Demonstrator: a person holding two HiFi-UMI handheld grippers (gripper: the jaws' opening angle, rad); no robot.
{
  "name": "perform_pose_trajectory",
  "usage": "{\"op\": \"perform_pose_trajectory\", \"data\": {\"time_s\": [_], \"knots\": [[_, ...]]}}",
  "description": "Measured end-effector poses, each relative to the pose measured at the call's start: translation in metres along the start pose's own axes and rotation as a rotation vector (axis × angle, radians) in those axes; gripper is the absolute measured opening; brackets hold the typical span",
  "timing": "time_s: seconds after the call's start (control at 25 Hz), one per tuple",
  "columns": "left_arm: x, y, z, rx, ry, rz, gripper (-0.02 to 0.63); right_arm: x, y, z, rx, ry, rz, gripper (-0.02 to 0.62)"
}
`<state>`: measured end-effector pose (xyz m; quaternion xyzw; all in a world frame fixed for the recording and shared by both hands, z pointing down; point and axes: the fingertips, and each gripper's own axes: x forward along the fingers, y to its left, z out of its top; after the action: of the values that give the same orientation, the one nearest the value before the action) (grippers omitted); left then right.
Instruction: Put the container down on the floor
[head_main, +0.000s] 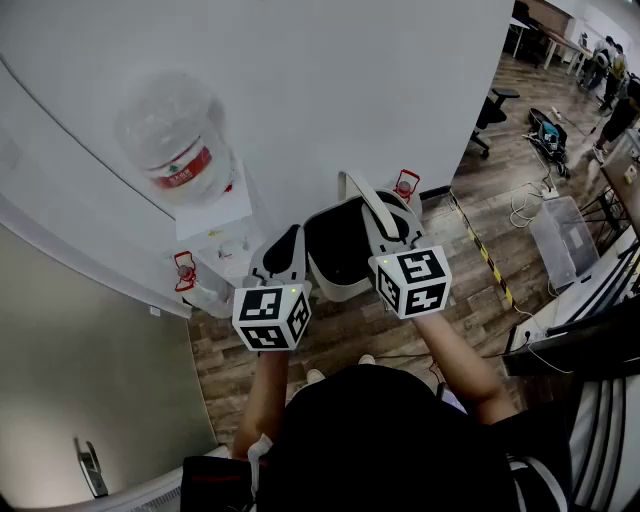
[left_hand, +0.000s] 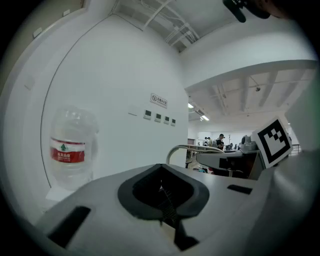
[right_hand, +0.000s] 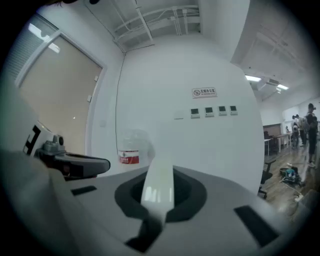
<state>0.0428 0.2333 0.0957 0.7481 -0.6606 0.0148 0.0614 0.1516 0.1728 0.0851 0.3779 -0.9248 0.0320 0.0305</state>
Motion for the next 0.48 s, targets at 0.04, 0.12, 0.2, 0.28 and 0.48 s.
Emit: {"op": "perform_pose_trajectory", "data": {"time_s": [0.04,0.12,0.2,0.28,0.48], "knots": [[0.001,0.000,0.000,-0.001,-0.001,0.001,0.014,0.001,0.000,0.000,0.001,0.000,0.003,0.028],[0.002,0.001,0.000,-0.005,-0.002,0.004,0.014,0.002,0.000,0.000,0.005,-0.002,0.008,0.028],[0.004,0.003,0.001,-0.011,-0.004,0.007,0.014,0.004,0.000,0.000,0.011,-0.005,0.013,0.028],[0.006,0.006,-0.001,-0.016,-0.001,0.010,0.014,0.006,-0.001,-0.002,0.016,-0.005,0.012,0.028],[0.016,0.007,-0.007,-0.029,0.009,0.022,0.014,0.014,-0.010,-0.006,0.021,0.016,0.013,0.028]]}}
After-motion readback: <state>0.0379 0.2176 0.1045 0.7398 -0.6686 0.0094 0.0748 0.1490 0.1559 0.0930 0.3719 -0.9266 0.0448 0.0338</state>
